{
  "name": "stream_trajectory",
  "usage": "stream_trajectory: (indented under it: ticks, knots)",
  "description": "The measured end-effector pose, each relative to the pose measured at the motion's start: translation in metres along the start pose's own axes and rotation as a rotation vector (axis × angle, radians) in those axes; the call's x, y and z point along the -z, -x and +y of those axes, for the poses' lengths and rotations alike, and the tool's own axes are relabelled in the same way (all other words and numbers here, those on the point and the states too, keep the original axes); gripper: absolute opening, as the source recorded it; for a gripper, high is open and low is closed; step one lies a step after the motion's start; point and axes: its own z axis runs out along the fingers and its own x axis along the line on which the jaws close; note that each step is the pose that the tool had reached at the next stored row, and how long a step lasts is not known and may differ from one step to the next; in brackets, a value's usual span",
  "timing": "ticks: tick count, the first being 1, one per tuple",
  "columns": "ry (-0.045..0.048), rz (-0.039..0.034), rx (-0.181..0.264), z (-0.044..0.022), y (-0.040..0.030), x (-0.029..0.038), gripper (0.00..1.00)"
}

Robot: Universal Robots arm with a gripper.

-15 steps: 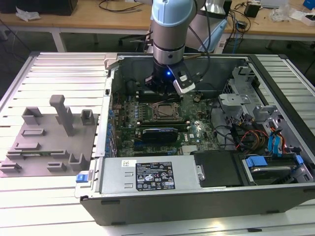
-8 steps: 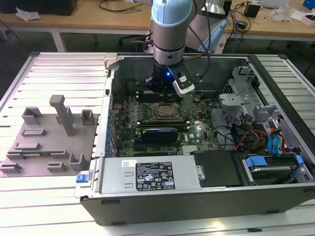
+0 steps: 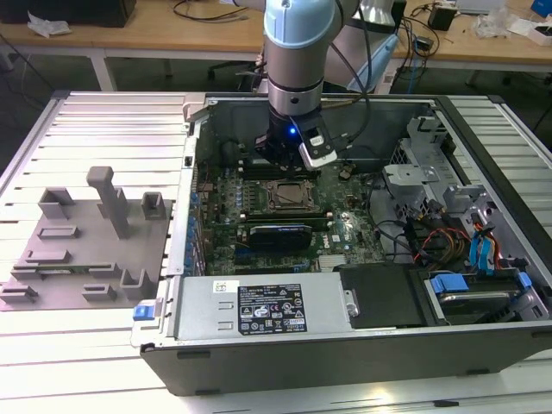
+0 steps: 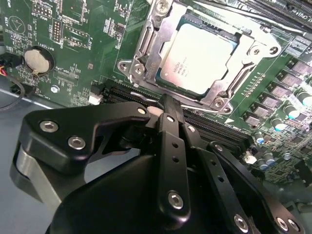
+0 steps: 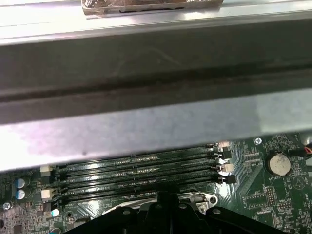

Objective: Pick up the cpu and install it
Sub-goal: 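Install the first cpu locking lever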

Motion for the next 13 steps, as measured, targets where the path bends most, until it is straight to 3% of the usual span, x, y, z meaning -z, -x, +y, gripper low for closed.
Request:
stream_trajectory:
  ticks: [9,12,13]
  knots:
    - [0.0001,-0.0017,0.0,0.0037,-0.0006,-0.0008,0.11]
    - [0.0029,-0.0304,0.002,0.0038,-0.0009,-0.0025,0.11]
    - [0.0032,-0.0332,0.001,0.0041,-0.001,-0.0027,0.11]
